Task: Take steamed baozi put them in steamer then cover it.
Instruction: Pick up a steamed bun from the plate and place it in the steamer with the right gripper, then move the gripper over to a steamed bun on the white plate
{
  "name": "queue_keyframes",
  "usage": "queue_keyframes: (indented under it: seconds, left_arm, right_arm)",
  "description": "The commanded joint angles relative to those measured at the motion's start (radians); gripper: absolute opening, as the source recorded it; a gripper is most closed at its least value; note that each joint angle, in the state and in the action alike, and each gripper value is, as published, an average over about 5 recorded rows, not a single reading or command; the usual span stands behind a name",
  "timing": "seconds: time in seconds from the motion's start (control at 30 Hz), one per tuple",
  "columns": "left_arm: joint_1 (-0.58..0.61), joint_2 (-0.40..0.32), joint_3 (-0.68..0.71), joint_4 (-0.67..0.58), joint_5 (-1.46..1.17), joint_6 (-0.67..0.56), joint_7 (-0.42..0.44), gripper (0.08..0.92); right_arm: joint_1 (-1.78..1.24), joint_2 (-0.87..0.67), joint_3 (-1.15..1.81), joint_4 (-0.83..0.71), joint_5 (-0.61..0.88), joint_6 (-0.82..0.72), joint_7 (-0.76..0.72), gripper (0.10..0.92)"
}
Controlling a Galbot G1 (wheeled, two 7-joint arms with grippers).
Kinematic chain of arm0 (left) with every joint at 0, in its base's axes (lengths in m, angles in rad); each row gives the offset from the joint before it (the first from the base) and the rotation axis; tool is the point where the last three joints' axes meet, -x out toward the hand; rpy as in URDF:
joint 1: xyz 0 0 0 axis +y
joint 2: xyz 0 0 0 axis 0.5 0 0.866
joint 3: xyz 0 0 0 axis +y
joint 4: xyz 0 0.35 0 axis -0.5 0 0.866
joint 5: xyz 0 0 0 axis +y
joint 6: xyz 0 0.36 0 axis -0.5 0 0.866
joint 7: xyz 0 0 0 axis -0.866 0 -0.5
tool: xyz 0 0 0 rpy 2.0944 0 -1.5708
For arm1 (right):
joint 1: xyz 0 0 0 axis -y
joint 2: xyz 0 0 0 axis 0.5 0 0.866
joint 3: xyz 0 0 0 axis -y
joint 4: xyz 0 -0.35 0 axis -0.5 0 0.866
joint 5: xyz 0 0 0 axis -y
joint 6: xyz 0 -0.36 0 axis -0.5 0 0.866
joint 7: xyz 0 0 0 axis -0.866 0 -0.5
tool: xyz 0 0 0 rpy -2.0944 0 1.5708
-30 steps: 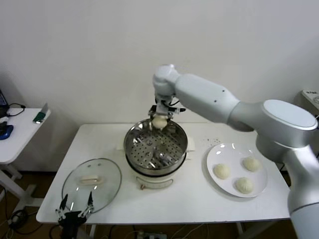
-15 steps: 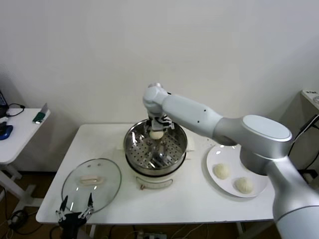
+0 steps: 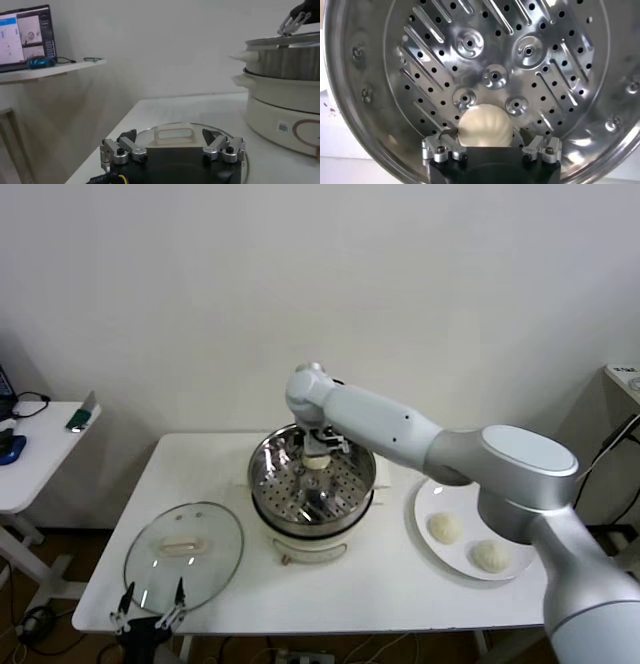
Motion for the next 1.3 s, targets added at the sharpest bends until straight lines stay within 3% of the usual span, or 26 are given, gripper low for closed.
queue_keyframes:
  seconds: [0.03, 0.17, 0.37, 0.6, 0.8, 0.93, 1.3]
  left_arm:
    - [0.007, -0.004, 0.002, -0.017, 0.015, 0.004, 0.003, 0.823]
    - [0.006, -0.015, 0.014, -0.02, 0.063, -0.003, 0.004, 0.823]
    - [0.006, -0.017, 0.024, -0.04, 0.08, 0.004, 0.005, 0.823]
    - [0.018, -0.017, 0.028, -0.067, 0.083, 0.027, 0.006, 0.823]
    - [0.013, -0.034, 0.037, -0.098, 0.099, 0.039, 0.007, 0.823]
    - [0.016, -0.031, 0.04, -0.115, 0.074, 0.066, 0.003, 0.823]
    - [0.019, -0.027, 0.036, -0.128, 0.069, 0.101, 0.01, 0.823]
  right_arm:
    - [0.042, -0.05, 0.017, 0.073, 0.04, -0.006, -0.012, 0.823]
    - [0.102, -0.148, 0.02, 0.167, 0.139, -0.037, -0.035, 0.823]
    - [0.242, -0.339, -0.088, 0.252, 0.441, -0.161, -0.043, 0.823]
    - [0.363, -0.571, -0.34, 0.289, 0.84, -0.565, 0.039, 0.823]
    - [0.293, -0.722, -0.369, 0.304, 1.068, -0.863, 0.066, 0.823]
    - [0.218, -0.78, -0.397, 0.31, 1.125, -0.921, 0.083, 0.823]
    - [-0.145, -0.808, -0.175, 0.275, 0.975, -0.93, 0.086, 0.823]
